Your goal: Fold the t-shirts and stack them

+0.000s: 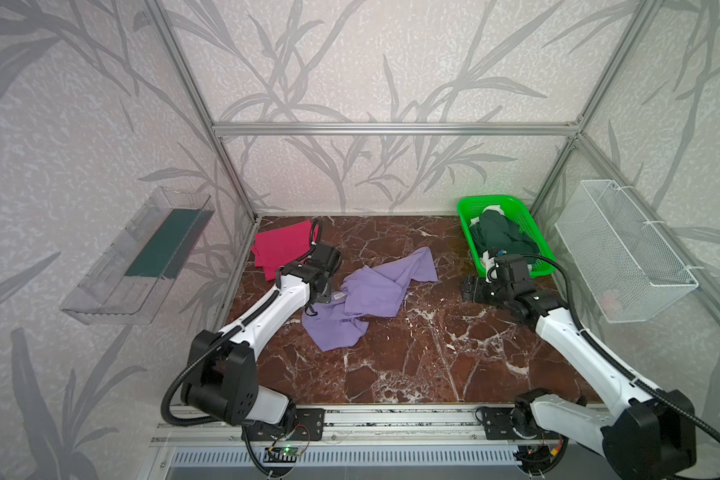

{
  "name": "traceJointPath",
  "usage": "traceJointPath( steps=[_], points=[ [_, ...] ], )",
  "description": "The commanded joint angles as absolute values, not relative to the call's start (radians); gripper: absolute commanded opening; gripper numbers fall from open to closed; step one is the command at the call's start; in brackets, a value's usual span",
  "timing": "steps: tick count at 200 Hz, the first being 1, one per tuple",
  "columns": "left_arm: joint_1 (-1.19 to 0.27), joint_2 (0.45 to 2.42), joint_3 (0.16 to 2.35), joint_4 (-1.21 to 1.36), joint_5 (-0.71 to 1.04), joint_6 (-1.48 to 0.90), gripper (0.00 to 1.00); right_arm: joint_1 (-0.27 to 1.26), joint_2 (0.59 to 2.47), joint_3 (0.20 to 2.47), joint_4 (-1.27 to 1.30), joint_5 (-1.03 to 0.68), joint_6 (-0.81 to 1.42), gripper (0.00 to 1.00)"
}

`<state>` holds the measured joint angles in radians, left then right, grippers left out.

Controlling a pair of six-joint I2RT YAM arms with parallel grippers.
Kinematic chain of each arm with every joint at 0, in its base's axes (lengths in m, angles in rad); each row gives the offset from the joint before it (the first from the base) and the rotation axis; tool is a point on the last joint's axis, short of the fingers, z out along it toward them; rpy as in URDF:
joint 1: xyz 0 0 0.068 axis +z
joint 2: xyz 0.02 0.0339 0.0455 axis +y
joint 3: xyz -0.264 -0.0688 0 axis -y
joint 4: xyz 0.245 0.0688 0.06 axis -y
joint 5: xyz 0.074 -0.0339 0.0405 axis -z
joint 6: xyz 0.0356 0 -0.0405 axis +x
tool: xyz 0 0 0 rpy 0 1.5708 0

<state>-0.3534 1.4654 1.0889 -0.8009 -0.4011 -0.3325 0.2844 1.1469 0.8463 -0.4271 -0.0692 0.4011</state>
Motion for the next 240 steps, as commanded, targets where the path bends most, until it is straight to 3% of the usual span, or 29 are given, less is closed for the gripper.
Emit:
traceJointPath(
  steps=[1,41,135,199,228,240],
  points=[
    [-0.424,1.411,1.12,-0.791,-0.464,-0.405,0.73,0.302,1.158,0.873,-0.419,-0.094,0.387,0.86],
    [-0.499,1.423,1.049,-0.55,-0.015,-0.437,0.71,0.304,1.21,0.862,-0.39,-0.12,0.394,0.86],
    [-0.474,1.611,1.071,-0.55,-0.011,-0.516,0.54,0.312,1.239,0.867,-0.388,-0.141,0.388,0.86],
    [-0.443,1.613,0.982,-0.448,0.061,-0.556,0.5,0.316,1.269,0.89,-0.393,-0.156,0.385,0.86],
    [-0.44,1.628,0.983,-0.446,0.075,-0.555,0.43,0.324,1.268,0.894,-0.395,-0.146,0.388,0.86],
    [-0.44,1.622,0.981,-0.446,0.077,-0.556,0.34,0.325,1.269,0.893,-0.395,-0.146,0.39,0.86]
  ],
)
